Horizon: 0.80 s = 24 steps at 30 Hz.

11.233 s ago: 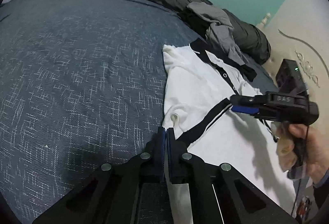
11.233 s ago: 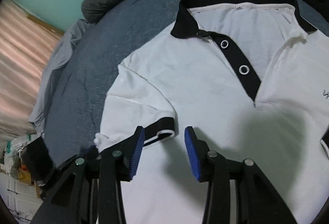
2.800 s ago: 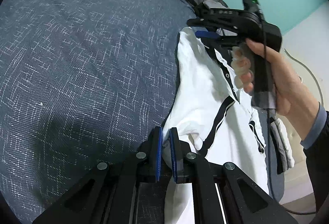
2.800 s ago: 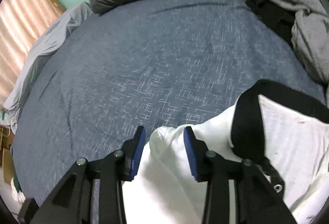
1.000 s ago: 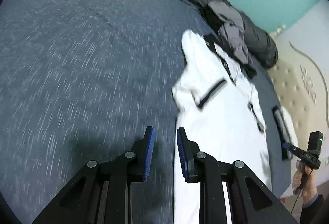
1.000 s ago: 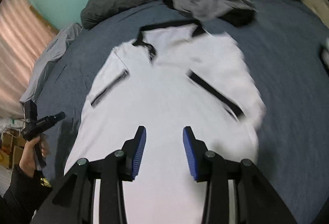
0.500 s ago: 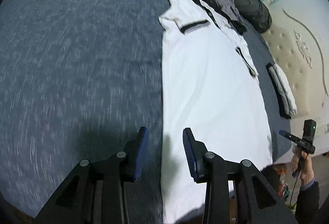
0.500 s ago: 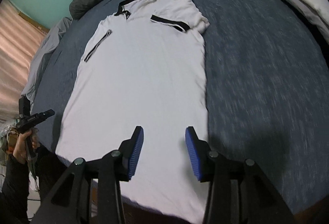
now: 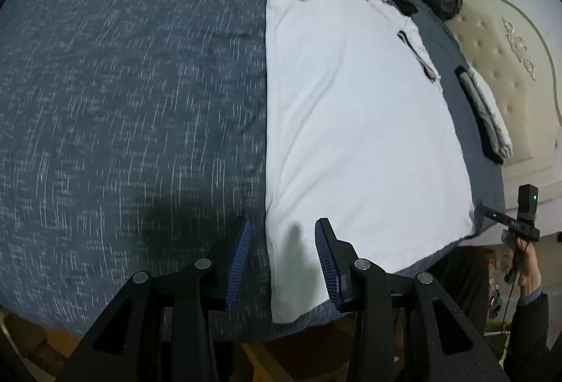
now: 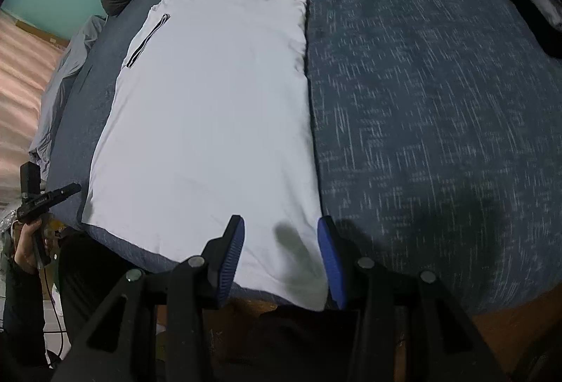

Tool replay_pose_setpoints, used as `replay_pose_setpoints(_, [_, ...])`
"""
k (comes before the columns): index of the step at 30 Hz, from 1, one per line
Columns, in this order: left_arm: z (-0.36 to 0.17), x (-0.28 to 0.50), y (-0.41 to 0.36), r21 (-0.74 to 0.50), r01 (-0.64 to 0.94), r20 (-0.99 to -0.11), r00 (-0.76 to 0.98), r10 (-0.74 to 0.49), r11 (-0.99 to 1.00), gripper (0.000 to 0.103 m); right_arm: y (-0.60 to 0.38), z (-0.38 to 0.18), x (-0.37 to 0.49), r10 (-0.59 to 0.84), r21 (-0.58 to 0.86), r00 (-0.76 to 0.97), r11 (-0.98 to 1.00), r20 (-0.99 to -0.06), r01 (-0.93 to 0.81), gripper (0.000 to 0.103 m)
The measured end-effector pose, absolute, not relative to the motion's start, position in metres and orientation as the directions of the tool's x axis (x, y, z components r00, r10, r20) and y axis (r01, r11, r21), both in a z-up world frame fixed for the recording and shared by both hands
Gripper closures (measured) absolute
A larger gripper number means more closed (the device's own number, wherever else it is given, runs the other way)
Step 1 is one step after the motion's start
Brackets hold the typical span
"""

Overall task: Fold clothes
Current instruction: 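Grasp the polo hem with both grippers and pull it straight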

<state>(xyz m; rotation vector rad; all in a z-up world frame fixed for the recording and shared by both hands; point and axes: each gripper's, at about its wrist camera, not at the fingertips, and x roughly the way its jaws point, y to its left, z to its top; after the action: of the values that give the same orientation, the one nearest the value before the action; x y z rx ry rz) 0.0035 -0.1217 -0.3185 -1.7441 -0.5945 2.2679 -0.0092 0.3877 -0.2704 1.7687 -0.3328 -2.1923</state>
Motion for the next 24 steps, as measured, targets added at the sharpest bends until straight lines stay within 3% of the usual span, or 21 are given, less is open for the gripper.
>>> replay_pose_setpoints(24, [-0.34, 0.025, -0.107, -0.481, 0.05, -0.864, -0.2, 0.463, -0.876, 0.062, 0.404, -0.294, -0.001, -0.417, 0.417, -0.112, -0.908, -0.902, 0.022, 0.059])
